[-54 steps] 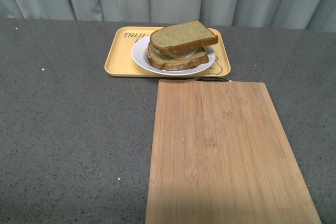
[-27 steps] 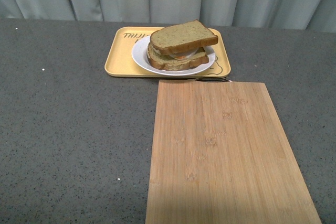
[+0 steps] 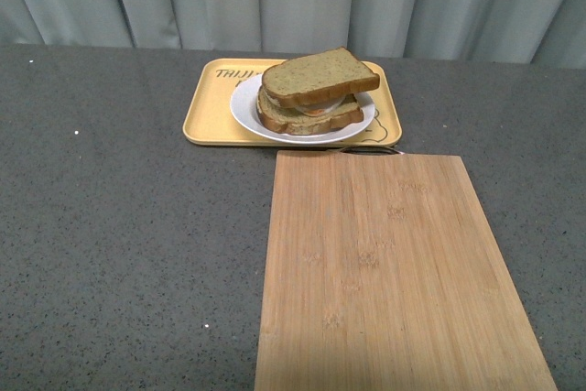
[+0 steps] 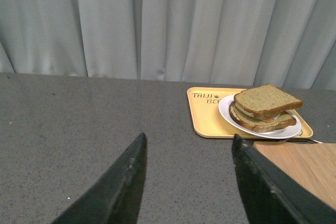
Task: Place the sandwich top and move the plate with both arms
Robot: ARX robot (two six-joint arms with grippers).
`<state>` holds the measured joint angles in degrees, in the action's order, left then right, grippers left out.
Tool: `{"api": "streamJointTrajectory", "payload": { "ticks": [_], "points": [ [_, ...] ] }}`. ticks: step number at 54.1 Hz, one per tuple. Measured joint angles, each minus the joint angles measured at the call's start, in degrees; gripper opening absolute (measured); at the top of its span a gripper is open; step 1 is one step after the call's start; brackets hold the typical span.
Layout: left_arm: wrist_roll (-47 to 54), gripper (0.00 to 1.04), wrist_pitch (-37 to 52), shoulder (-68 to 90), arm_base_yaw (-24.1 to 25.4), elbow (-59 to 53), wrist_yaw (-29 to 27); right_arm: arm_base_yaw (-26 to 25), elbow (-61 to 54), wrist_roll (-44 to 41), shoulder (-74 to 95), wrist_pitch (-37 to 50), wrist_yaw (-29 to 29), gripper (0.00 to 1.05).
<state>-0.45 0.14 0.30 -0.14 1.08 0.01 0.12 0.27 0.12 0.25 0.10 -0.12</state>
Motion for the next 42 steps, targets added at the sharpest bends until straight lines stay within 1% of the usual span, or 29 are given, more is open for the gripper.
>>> {"api": "streamJointTrajectory", "payload": {
  "ticks": [15,19,42],
  "points": [
    [0.0,1.0,0.0,0.0,0.0,0.0,0.0,0.0,0.0,0.0,0.0,0.0,0.0,0.95],
    [0.02,0.98,0.0,0.0,0.0,0.0,0.0,0.0,0.0,0.0,0.0,0.0,0.02,0.95],
    [0.02,0.98,0.0,0.0,0.0,0.0,0.0,0.0,0.0,0.0,0.0,0.0,0.0,0.95]
  ]
}}
